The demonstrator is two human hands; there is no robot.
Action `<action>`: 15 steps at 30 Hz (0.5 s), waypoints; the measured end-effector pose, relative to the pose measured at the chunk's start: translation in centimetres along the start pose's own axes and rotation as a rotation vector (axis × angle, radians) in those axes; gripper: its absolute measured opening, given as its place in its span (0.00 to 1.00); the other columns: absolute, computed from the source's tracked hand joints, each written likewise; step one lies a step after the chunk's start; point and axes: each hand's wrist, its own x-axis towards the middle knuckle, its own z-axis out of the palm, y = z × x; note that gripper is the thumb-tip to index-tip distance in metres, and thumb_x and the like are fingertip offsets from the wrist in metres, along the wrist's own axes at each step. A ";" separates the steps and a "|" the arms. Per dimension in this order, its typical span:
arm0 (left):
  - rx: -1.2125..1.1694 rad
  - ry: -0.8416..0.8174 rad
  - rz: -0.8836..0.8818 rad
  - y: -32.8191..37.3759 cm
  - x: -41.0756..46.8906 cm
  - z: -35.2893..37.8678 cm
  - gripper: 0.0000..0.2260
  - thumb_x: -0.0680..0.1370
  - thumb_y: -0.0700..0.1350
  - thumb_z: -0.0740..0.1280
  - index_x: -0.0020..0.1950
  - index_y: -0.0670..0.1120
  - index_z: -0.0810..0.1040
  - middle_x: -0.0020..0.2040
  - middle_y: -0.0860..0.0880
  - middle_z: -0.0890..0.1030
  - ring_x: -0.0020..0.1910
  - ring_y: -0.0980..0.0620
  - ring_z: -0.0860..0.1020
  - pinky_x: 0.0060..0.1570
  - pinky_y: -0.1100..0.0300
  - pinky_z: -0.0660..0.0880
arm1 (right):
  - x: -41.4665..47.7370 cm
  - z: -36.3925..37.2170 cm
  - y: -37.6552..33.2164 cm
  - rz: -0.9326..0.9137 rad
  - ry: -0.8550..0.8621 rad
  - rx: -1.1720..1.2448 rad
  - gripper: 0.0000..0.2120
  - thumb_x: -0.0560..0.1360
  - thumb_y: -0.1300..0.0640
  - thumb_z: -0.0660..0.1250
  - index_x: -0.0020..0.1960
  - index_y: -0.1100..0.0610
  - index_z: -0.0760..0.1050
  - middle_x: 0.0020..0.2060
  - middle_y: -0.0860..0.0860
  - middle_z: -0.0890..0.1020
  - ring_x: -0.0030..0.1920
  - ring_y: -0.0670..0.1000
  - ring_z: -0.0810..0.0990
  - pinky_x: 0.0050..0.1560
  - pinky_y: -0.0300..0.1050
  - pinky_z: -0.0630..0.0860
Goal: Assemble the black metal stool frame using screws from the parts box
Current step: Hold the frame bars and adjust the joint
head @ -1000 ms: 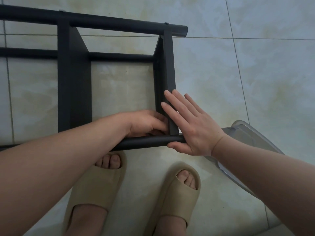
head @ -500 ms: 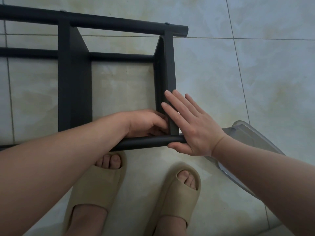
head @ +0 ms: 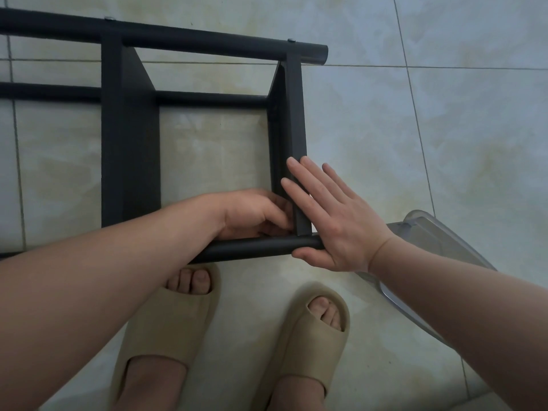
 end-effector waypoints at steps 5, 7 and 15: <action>0.120 0.079 -0.006 -0.2 0.1 0.2 0.15 0.71 0.40 0.67 0.56 0.37 0.80 0.50 0.35 0.82 0.46 0.46 0.81 0.50 0.53 0.75 | 0.0 0.0 0.0 0.002 -0.002 0.001 0.43 0.79 0.32 0.52 0.78 0.66 0.60 0.79 0.64 0.57 0.81 0.63 0.53 0.77 0.66 0.57; 0.151 0.109 -0.008 -0.1 0.0 0.4 0.16 0.69 0.40 0.68 0.54 0.34 0.80 0.45 0.38 0.81 0.43 0.45 0.79 0.46 0.54 0.74 | 0.0 0.0 0.0 0.001 0.000 0.001 0.43 0.79 0.32 0.51 0.78 0.66 0.60 0.79 0.64 0.57 0.81 0.63 0.53 0.77 0.65 0.57; 0.141 0.136 0.013 -0.2 -0.2 0.1 0.10 0.76 0.30 0.64 0.56 0.27 0.76 0.44 0.36 0.77 0.43 0.42 0.76 0.44 0.52 0.73 | 0.0 0.1 0.1 -0.007 0.019 0.003 0.43 0.79 0.32 0.50 0.79 0.66 0.60 0.79 0.64 0.57 0.81 0.63 0.53 0.77 0.65 0.57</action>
